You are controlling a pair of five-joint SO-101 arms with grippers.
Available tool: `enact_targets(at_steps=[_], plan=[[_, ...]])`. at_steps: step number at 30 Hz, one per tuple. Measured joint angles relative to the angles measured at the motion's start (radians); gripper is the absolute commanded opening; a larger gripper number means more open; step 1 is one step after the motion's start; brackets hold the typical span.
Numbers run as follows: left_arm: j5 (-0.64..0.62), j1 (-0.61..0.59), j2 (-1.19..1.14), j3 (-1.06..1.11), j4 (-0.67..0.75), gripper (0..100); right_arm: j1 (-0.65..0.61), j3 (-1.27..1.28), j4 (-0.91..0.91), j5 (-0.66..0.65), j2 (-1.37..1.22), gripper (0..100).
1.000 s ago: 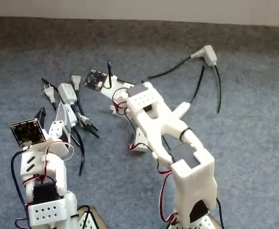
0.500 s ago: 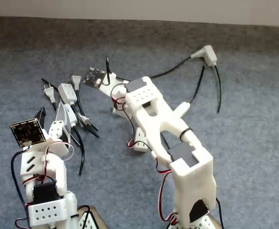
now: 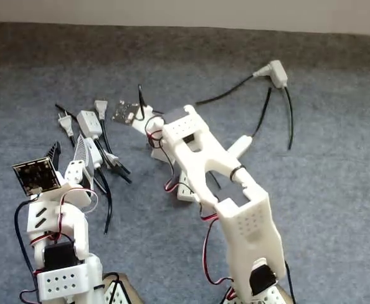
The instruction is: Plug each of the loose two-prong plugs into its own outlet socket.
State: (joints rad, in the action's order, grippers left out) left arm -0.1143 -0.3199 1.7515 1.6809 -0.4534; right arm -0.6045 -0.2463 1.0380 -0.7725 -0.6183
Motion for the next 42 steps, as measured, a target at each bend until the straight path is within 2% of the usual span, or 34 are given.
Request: enact_targets(at_steps=[14, 19, 32, 36, 42], plan=[[0.000, 0.000, 0.000, 0.000, 0.000, 19, 0.003, -0.087, 0.018, 0.000, -0.031, 11.5], [0.000, 0.000, 0.000, 0.000, 0.000, 19, 0.003, -0.087, 0.017, 0.002, -0.031, 3.4], [0.000, 0.000, 0.000, 0.000, 0.000, 19, 0.003, -0.106, 0.017, 0.017, -0.032, 2.9], [0.000, 0.005, 0.000, 0.000, 0.000, 19, 0.003, -0.215, 0.097, 0.097, -0.032, 2.9], [0.000, 0.008, 0.000, 0.000, 0.000, 19, 0.002, -0.522, 0.365, 0.146, -0.032, 2.9]])
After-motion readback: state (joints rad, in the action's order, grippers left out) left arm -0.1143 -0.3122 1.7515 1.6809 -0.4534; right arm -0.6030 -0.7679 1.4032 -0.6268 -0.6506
